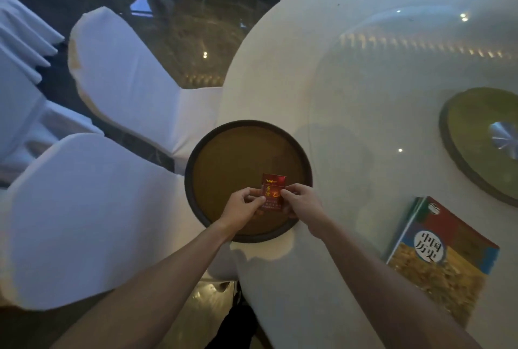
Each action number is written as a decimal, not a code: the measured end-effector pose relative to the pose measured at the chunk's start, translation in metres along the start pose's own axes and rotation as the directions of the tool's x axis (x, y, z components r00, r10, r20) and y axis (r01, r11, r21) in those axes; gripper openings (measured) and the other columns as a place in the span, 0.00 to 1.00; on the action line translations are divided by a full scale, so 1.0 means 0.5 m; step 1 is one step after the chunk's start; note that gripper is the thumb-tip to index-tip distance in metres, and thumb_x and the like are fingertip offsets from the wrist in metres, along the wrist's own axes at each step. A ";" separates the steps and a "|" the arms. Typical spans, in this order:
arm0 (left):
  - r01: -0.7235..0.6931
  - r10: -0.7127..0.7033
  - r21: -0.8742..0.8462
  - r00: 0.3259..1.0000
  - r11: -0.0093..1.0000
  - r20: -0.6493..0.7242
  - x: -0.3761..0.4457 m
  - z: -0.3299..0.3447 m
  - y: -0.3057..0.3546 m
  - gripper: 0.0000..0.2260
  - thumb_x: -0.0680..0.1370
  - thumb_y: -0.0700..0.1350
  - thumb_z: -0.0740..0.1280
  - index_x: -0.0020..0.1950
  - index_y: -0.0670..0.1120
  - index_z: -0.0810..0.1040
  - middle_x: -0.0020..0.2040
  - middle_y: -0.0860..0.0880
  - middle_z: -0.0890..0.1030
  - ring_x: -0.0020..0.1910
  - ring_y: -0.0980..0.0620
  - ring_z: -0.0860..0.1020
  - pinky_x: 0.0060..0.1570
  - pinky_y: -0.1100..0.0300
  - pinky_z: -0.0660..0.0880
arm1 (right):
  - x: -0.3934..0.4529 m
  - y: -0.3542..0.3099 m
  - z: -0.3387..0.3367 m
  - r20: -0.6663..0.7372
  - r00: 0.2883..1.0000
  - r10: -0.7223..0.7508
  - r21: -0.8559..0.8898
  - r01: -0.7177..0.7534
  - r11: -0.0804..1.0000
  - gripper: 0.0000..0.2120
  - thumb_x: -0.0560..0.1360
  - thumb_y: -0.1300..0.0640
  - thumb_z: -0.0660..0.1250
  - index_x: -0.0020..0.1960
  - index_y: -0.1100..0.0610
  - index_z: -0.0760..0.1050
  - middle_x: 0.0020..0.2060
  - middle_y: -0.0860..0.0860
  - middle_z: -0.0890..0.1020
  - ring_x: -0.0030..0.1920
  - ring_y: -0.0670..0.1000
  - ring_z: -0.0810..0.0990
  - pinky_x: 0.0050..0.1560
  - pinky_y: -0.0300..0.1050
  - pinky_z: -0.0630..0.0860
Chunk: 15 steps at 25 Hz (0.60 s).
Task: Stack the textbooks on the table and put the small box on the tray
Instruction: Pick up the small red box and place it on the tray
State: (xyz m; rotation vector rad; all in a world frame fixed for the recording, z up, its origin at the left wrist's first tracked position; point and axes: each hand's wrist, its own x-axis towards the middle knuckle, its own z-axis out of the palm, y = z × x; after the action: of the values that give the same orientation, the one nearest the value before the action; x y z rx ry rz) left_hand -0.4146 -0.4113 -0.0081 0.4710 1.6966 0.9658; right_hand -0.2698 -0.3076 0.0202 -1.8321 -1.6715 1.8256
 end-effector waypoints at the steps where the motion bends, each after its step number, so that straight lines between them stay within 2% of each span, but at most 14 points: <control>1: -0.011 0.013 0.047 0.999 0.999 -0.037 0.005 -0.008 -0.007 0.11 0.80 0.44 0.69 0.61 0.44 0.82 0.46 0.49 0.86 0.39 0.58 0.83 0.39 0.65 0.76 | 0.005 0.000 0.015 0.007 1.000 0.008 -0.016 -0.008 1.000 0.12 0.82 0.53 0.65 0.61 0.58 0.81 0.44 0.52 0.86 0.38 0.47 0.82 0.42 0.44 0.82; 3: -0.037 0.049 0.129 0.995 0.991 -0.088 0.014 -0.020 -0.017 0.11 0.79 0.45 0.70 0.60 0.45 0.84 0.50 0.51 0.86 0.48 0.57 0.83 0.43 0.66 0.75 | 0.013 0.000 0.037 0.025 0.999 0.025 -0.020 -0.025 0.999 0.13 0.83 0.54 0.64 0.62 0.58 0.80 0.47 0.55 0.87 0.41 0.48 0.83 0.49 0.50 0.84; 5: -0.048 0.070 0.209 0.992 0.977 -0.101 0.024 -0.026 -0.023 0.12 0.79 0.45 0.69 0.62 0.46 0.84 0.54 0.52 0.85 0.53 0.55 0.82 0.43 0.68 0.73 | 0.017 -0.002 0.052 0.041 0.998 0.040 -0.016 -0.039 0.999 0.13 0.83 0.55 0.63 0.63 0.59 0.80 0.49 0.58 0.87 0.42 0.49 0.82 0.52 0.51 0.83; 7: -0.039 0.074 0.271 0.990 0.962 -0.118 0.032 -0.028 -0.028 0.12 0.80 0.46 0.68 0.61 0.46 0.84 0.54 0.52 0.85 0.53 0.54 0.81 0.41 0.71 0.70 | 0.023 -0.002 0.063 0.053 0.998 0.043 -0.030 -0.041 0.999 0.14 0.83 0.56 0.63 0.65 0.59 0.79 0.46 0.55 0.86 0.43 0.49 0.81 0.49 0.49 0.82; 11: -0.054 0.115 0.367 0.982 0.929 -0.146 0.053 -0.032 -0.029 0.11 0.80 0.47 0.69 0.59 0.45 0.85 0.52 0.50 0.86 0.50 0.54 0.82 0.40 0.69 0.70 | 0.043 -0.003 0.071 0.029 0.999 0.031 -0.048 -0.029 0.998 0.15 0.82 0.56 0.64 0.67 0.60 0.78 0.46 0.52 0.84 0.44 0.50 0.81 0.54 0.54 0.83; 13: -0.070 0.129 0.381 0.983 0.922 -0.134 0.060 -0.033 -0.024 0.12 0.79 0.48 0.70 0.60 0.46 0.84 0.51 0.50 0.86 0.49 0.54 0.82 0.42 0.65 0.75 | 0.051 -0.002 0.069 0.036 0.999 0.033 -0.053 -0.031 0.998 0.17 0.82 0.55 0.65 0.68 0.60 0.77 0.47 0.52 0.84 0.45 0.49 0.82 0.51 0.50 0.83; 15: -0.067 0.138 0.417 0.980 0.907 -0.142 0.067 -0.030 -0.018 0.12 0.78 0.48 0.71 0.59 0.47 0.83 0.49 0.50 0.85 0.48 0.53 0.82 0.45 0.58 0.80 | 0.051 -0.003 0.067 0.049 0.998 0.034 -0.058 -0.031 0.998 0.18 0.82 0.55 0.65 0.69 0.60 0.77 0.48 0.52 0.84 0.45 0.47 0.82 0.48 0.45 0.82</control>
State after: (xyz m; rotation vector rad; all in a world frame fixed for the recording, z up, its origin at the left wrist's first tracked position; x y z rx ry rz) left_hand -0.4387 -0.3981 -0.0339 0.7804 2.0578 0.7347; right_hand -0.3028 -0.3097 -0.0057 -1.8611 -1.7389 1.8702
